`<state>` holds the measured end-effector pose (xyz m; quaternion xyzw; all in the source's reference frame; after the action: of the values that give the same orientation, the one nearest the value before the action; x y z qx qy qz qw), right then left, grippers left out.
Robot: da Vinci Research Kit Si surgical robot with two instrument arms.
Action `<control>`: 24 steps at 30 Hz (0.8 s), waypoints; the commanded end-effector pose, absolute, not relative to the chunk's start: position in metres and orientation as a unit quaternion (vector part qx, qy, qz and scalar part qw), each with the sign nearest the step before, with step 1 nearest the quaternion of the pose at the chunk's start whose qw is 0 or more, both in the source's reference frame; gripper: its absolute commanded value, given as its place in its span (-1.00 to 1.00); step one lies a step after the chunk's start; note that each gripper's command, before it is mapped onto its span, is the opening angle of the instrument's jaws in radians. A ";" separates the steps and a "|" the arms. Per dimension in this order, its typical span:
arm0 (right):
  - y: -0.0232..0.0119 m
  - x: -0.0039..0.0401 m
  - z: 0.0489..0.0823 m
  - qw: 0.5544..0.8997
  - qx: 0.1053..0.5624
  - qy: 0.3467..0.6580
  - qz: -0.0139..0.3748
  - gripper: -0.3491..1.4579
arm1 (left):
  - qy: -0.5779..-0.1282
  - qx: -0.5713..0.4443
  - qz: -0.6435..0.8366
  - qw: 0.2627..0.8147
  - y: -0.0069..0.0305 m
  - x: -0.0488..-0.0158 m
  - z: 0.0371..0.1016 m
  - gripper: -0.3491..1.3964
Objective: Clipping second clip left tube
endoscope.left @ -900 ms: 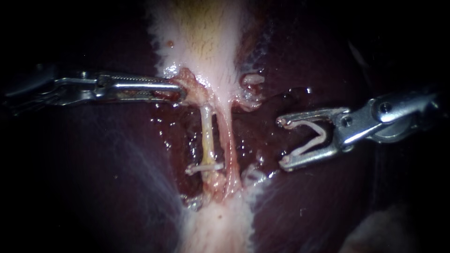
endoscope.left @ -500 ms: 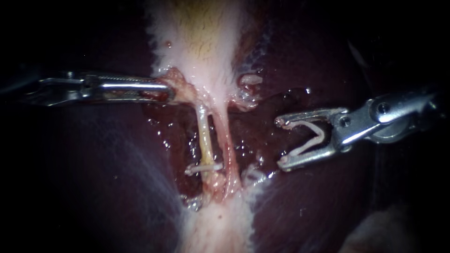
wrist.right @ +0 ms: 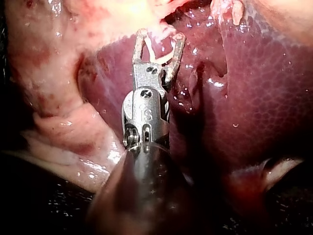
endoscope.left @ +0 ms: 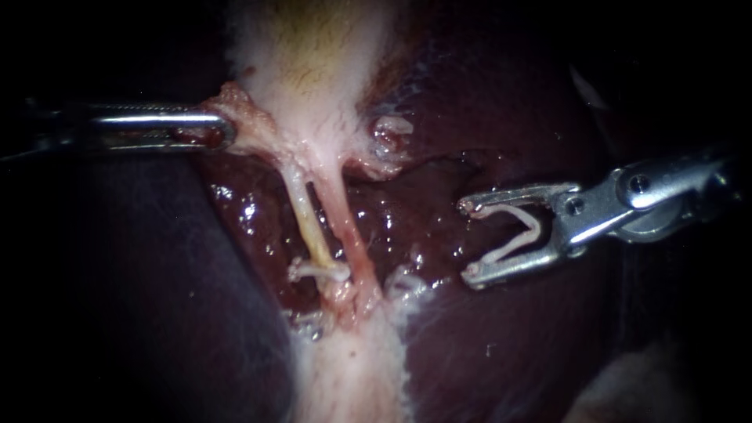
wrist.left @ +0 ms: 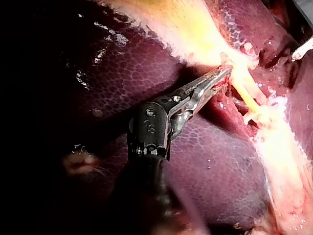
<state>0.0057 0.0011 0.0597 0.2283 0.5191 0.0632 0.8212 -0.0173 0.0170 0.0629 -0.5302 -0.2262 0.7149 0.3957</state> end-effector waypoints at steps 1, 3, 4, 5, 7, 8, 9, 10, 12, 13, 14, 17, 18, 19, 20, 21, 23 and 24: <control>0.0010 0.0061 0.0597 0.822 0.228 0.519 0.064 -0.06 | -0.226 -0.530 0.715 0.395 0.0170 -0.0173 0.0629 -1.00; 0.0006 0.0072 0.0596 0.822 0.228 0.517 0.071 -0.06 | -0.225 -0.530 0.715 0.396 0.0169 -0.0174 0.0630 -1.00; 0.0003 0.0079 0.0596 0.821 0.233 0.516 0.075 -0.06 | -0.225 -0.530 0.715 0.396 0.0169 -0.0174 0.0630 -1.00; 0.0000 0.0086 0.0596 0.819 0.240 0.515 0.080 -0.06 | -0.225 -0.530 0.715 0.396 0.0168 -0.0175 0.0631 -1.00; -0.0007 0.0100 0.0598 0.814 0.258 0.511 0.097 -0.06 | -0.224 -0.530 0.716 0.396 0.0168 -0.0176 0.0632 -1.00; -0.0010 0.0106 0.0599 0.813 0.262 0.510 0.101 -0.06 | -0.224 -0.530 0.716 0.396 0.0167 -0.0177 0.0632 -1.00; -0.0013 0.0112 0.0601 0.812 0.268 0.508 0.106 -0.06 | -0.224 -0.530 0.716 0.396 0.0167 -0.0177 0.0632 -1.00; -0.0017 0.0120 0.0603 0.810 0.274 0.507 0.111 -0.06 | -0.224 -0.530 0.716 0.396 0.0167 -0.0177 0.0632 -1.00; -0.0022 0.0131 0.0608 0.807 0.286 0.504 0.118 -0.06 | -0.224 -0.530 0.716 0.396 0.0167 -0.0177 0.0632 -1.00; -0.0024 0.0138 0.0611 0.806 0.289 0.502 0.122 -0.06 | -0.224 -0.530 0.716 0.396 0.0167 -0.0178 0.0632 -1.00; -0.0025 0.0143 0.0613 0.806 0.289 0.502 0.122 -0.06 | -0.224 -0.530 0.716 0.396 0.0167 -0.0178 0.0632 -1.00; -0.0027 0.0156 0.0618 0.804 0.296 0.500 0.126 -0.06 | -0.223 -0.530 0.716 0.396 0.0167 -0.0178 0.0632 -1.00; -0.0027 0.0160 0.0620 0.803 0.299 0.500 0.128 -0.06 | -0.223 -0.530 0.716 0.396 0.0167 -0.0178 0.0632 -1.00; -0.0027 0.0163 0.0621 0.803 0.300 0.499 0.131 -0.06 | -0.223 -0.530 0.716 0.396 0.0167 -0.0178 0.0632 -1.00; -0.0026 0.0167 0.0624 0.803 0.299 0.499 0.131 -0.06 | -0.223 -0.530 0.716 0.396 0.0167 -0.0178 0.0632 -1.00; -0.0025 0.0170 0.0626 0.803 0.300 0.498 0.134 -0.06 | -0.223 -0.530 0.716 0.396 0.0167 -0.0178 0.0631 -1.00; -0.0023 0.0176 0.0631 0.803 0.300 0.497 0.138 -0.06 | -0.223 -0.530 0.716 0.397 0.0166 -0.0179 0.0631 -1.00; -0.0022 0.0178 0.0633 0.802 0.300 0.497 0.138 -0.06 | -0.223 -0.530 0.716 0.397 0.0166 -0.0179 0.0630 -1.00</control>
<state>0.0180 -0.0021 0.0636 0.3009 0.4953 0.1400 0.8028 -0.0179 0.0166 0.0631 -0.5299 -0.2231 0.7156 0.3966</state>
